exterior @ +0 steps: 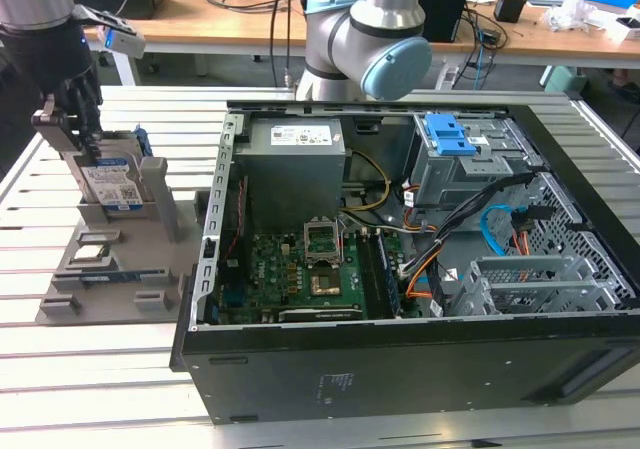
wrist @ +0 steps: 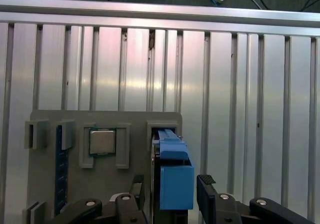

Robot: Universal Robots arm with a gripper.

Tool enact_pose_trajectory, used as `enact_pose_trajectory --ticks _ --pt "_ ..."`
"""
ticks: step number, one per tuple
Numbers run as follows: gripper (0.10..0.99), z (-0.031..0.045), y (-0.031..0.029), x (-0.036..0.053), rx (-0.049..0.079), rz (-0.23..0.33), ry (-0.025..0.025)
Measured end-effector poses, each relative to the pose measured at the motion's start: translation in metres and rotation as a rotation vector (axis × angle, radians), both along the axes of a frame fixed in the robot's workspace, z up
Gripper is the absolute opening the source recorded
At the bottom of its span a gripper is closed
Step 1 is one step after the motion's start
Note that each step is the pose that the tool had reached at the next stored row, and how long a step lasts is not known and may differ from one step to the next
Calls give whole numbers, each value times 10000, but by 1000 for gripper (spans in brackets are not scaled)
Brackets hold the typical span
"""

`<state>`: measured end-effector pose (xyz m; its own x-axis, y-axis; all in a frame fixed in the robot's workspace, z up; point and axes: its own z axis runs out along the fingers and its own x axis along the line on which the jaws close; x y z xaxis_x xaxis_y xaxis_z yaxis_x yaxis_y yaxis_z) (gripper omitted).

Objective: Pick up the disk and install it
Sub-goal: 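Pick up the disk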

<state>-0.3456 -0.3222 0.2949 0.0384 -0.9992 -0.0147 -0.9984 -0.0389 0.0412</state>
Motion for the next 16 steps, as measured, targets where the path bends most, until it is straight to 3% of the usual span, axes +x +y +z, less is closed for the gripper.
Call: enact_pose_trajectory --ticks 7,16 --pt "541 -92 2 35 -14 0 1" --pt "541 -103 2 41 -17 0 0"
